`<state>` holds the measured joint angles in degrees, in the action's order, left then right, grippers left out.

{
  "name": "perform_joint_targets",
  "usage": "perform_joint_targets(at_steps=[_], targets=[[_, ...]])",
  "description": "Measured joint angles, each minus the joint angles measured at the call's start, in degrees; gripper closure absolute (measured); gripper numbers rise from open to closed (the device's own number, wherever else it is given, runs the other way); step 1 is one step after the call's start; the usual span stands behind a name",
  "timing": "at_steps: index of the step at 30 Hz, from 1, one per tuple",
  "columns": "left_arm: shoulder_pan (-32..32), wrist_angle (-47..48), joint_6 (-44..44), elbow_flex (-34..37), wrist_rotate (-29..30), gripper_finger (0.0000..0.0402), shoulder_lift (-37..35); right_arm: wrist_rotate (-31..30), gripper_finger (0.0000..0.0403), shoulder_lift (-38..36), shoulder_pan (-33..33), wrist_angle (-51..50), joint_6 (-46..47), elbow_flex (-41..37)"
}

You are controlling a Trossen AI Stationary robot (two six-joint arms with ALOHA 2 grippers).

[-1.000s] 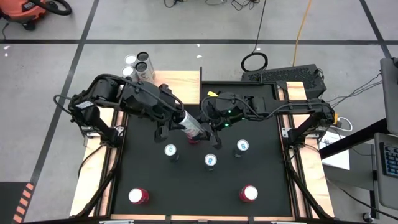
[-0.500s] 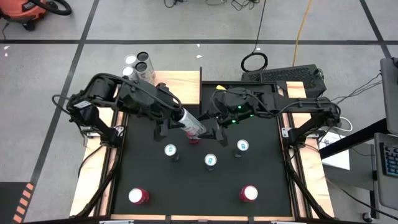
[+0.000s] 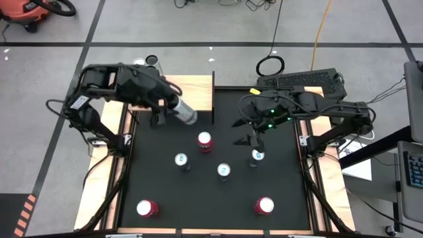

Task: Place canned beverage on shelf
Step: Put the white yellow soda can on the shelf aligned with the other white yellow soda cans

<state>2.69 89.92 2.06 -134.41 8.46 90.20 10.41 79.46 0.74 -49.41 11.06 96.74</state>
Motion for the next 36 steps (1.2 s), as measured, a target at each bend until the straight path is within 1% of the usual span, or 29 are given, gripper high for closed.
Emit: perform_joint_targets(at_steps=[7, 11, 14, 17, 20, 24, 27, 32, 34, 36], targets=[[8.63, -0.05, -4.02, -0.02, -2.27, 0.0148, -1.07, -0.09, 0.0079, -2.52, 0.44, -4.23, 3.06, -0.06], [13.15, 0.01, -4.02, 0.0, -6.49, 0.0148, 0.19, -0.1, 0.0079, -3.41, 1.23, -5.85, 3.27, -0.06], [14.74, 0.05, -3.95, 0.0, -8.76, 0.0148, 1.71, -0.1, 0.0079, -3.96, 1.92, -7.29, 3.29, -0.06], [16.94, 0.06, -3.91, 0.07, -9.19, 0.0148, 2.12, -0.1, 0.0079, -4.49, 2.58, -8.4, 3.29, -0.06], [19.7, 0.05, -3.85, 0.03, -8.28, 0.0148, 1.9, -0.1, 0.0079, -5.02, 2.87, -9.42, 3.29, -0.06], [22.72, 0.04, -0.61, 0.02, -8.62, 0.0148, 1.83, -0.1, 0.0079, -5.3, 2.88, -10.03, 3.28, -0.06], [22.59, -1.42, 1.83, 0.02, -9.04, 0.0148, 1.98, -0.1, 0.0079, -5.36, 2.88, -10.01, 2.98, -0.06], [19.22, -10.24, 6.57, 0.04, -10.98, 0.0148, 2.53, -0.1, 0.0079, -5.36, 2.88, -10.01, 2.3, -0.06], [17.61, -10.84, 8.88, 0.02, -9.65, 0.0148, 2.42, -0.1, 0.0079, -5.36, 2.88, -10.01, 2.19, -0.06], [15.66, -9.8, 11.39, 0.02, -6.69, 0.0148, 2.36, -0.1, 0.0079, -5.36, 2.88, -10.01, 1.94, -0.06]])
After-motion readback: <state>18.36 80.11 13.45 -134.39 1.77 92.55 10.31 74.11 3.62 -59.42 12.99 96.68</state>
